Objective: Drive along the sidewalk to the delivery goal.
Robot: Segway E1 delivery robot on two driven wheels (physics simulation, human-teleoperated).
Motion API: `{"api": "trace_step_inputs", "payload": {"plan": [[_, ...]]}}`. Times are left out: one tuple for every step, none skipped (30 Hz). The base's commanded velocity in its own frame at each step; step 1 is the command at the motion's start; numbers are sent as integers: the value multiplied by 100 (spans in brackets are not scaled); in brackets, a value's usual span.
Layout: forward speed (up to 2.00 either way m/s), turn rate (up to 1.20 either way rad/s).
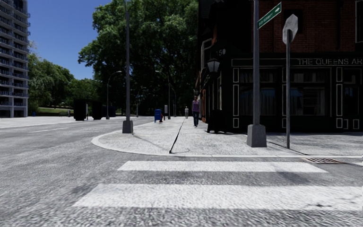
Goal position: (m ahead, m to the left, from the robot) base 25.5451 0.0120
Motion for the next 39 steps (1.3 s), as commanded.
{"api": "trace_step_inputs", "payload": {"plan": [[200,22],[200,22],[200,22],[200,22],[200,22],[200,22],[200,22],[200,23],[200,23],[200,23],[200,23],[200,23],[200,23],[200,23],[200,23],[200,23],[200,23],[200,27],[200,29],[200,29],[200,29],[200,20],[200,3],[200,0],[200,0],[200,0],[200,0],[200,0],[200,0],[200,0],[200,0],[200,0],[200,0],[197,0],[197,0],[174,0],[154,0],[137,0],[130,0]]}}
